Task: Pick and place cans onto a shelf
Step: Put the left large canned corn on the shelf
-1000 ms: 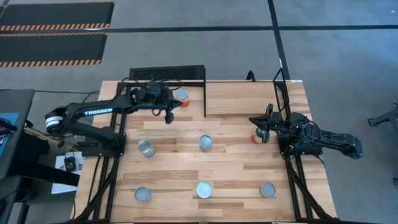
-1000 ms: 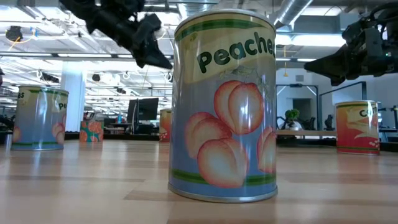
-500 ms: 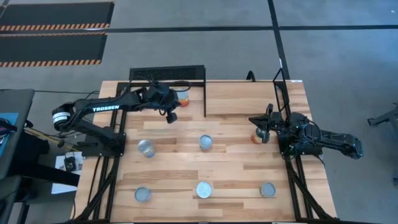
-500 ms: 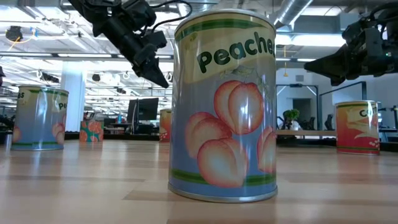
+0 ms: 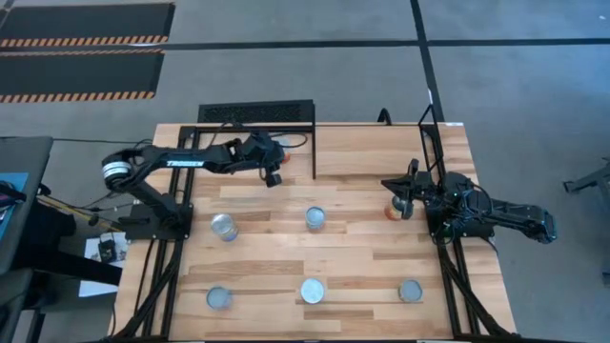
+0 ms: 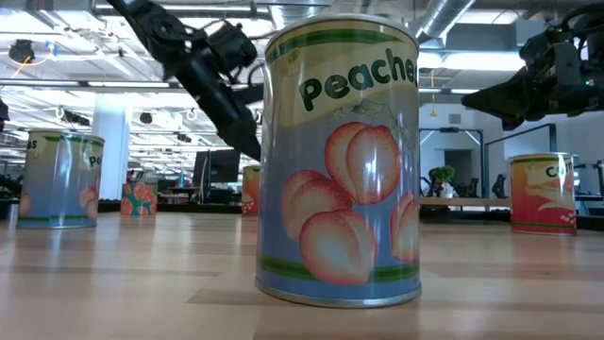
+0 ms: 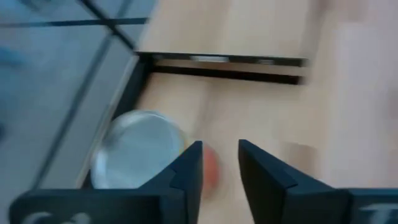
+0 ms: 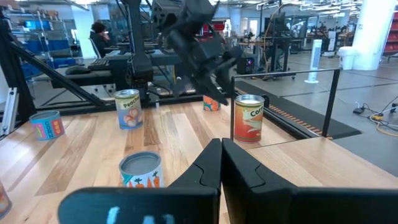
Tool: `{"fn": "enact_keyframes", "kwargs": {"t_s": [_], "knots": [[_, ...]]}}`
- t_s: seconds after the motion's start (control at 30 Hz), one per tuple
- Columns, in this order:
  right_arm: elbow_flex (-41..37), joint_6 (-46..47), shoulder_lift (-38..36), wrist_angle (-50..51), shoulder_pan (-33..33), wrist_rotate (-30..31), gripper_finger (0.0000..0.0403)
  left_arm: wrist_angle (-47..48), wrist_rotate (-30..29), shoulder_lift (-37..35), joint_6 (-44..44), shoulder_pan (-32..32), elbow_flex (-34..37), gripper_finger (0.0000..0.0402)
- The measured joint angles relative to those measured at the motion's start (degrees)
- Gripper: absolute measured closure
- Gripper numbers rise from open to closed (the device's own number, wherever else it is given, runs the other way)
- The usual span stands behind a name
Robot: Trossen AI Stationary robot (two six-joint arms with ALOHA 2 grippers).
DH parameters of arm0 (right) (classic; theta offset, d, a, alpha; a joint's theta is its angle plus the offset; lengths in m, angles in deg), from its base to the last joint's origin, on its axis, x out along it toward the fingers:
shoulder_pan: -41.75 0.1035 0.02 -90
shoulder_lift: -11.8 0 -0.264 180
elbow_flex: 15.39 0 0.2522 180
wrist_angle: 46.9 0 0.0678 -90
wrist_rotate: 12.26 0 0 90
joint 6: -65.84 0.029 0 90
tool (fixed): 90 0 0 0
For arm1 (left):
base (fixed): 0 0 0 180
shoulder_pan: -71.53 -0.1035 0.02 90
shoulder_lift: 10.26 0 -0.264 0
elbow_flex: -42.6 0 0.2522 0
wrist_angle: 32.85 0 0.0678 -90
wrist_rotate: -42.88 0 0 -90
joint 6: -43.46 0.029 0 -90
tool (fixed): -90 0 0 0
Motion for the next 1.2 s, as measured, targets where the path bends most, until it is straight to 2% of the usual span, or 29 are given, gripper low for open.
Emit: {"fn": "enact_keyframes", "kwargs": {"t_s": [0.17, 0.27, 0.43, 0.53, 0.73, 0.87, 1.07, 1.13, 1.2], "knots": [[0.0, 0.02, 0.0, -0.41, 0.0, 0.04, 0.0372, -4.06, -8.32, 3.38, 3.44, 0.14, -0.02, 0.027], [0.0, 0.0, 0.0, -0.43, 0.0, 0.03, 0.0372, -3.92, -10.27, 3.57, 4.33, 0.13, 0.0, 0.0267], [0.0, 0.0, 0.0, -0.45, 0.0, 0.02, 0.0372, -2.19, -6.67, 3.54, 5.17, -0.85, 0.0, 0.0289], [0.0, 0.01, 0.0, -0.45, 0.0, 0.02, 0.0372, -1.84, -3.73, 4.01, 5.44, -2.17, -0.22, 0.0322], [0.0, 0.02, 0.0, -0.56, 0.0, -0.03, 0.0372, -0.95, -2.41, 3.45, 9.88, -3.34, -0.29, 0.039], [0.0, 0.01, 0.0, -0.61, 0.0, -0.05, 0.0372, 3.94, -2.44, 0.18, 11.91, -3.2, -0.53, 0.0399], [0.0, 0.0, 0.0, -0.61, 0.0, -0.07, 0.0372, 11.4, -2.5, -8.02, 8.91, -3.12, -7.39, 0.0401], [0.0, 0.02, 0.0, -0.62, 0.0, -0.1, 0.0372, 13.59, -0.78, -9.97, 6.19, -2.86, -10.53, 0.0401], [0.0, 0.0, 0.0, -0.61, 0.0, -0.11, 0.0372, 14.34, 3.44, -11.51, 2.91, -2.8, -14.74, 0.0401]]}}
